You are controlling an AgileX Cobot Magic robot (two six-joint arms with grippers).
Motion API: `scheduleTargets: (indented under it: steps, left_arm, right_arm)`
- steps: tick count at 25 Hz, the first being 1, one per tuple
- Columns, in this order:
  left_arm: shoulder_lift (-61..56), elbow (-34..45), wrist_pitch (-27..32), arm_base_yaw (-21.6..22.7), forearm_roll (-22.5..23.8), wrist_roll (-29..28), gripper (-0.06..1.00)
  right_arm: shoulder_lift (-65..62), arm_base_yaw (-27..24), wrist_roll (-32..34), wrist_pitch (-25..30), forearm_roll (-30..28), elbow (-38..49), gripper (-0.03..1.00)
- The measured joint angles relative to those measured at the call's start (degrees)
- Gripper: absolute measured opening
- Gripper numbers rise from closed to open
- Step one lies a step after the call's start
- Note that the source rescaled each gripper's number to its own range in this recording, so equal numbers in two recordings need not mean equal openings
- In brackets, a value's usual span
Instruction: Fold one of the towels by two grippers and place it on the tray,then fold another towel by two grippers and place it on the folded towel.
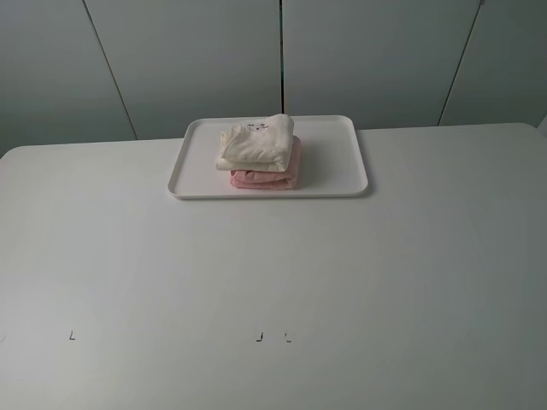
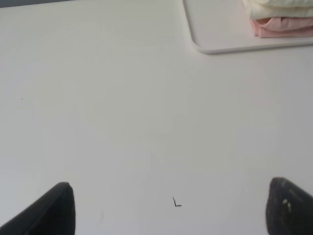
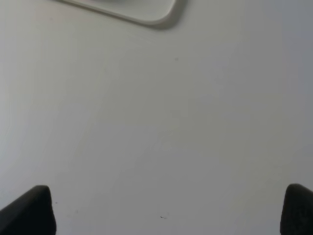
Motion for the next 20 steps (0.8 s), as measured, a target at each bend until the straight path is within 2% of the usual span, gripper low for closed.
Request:
scheduleTargets:
  steps: [4, 12, 20]
  left_arm:
    - [-0.04, 1.76, -3.32, 0.0, -0.09, -0.12, 1.0]
    - [-0.04, 2.42, -4.4, 0.0, -0.54, 0.79, 1.0]
    - [-0.04, 2.42, -4.52, 0.0, -0.54, 0.91, 1.0]
  right_arm:
    - [-1.99, 0.0, -0.49, -0.03, 0.13, 0.0, 1.0]
    - [-14.59, 0.0, -1.13, -0.03, 0.53, 0.0, 1.0]
    - [-15.1, 0.0, -4.93, -0.03, 4.4, 0.04, 1.0]
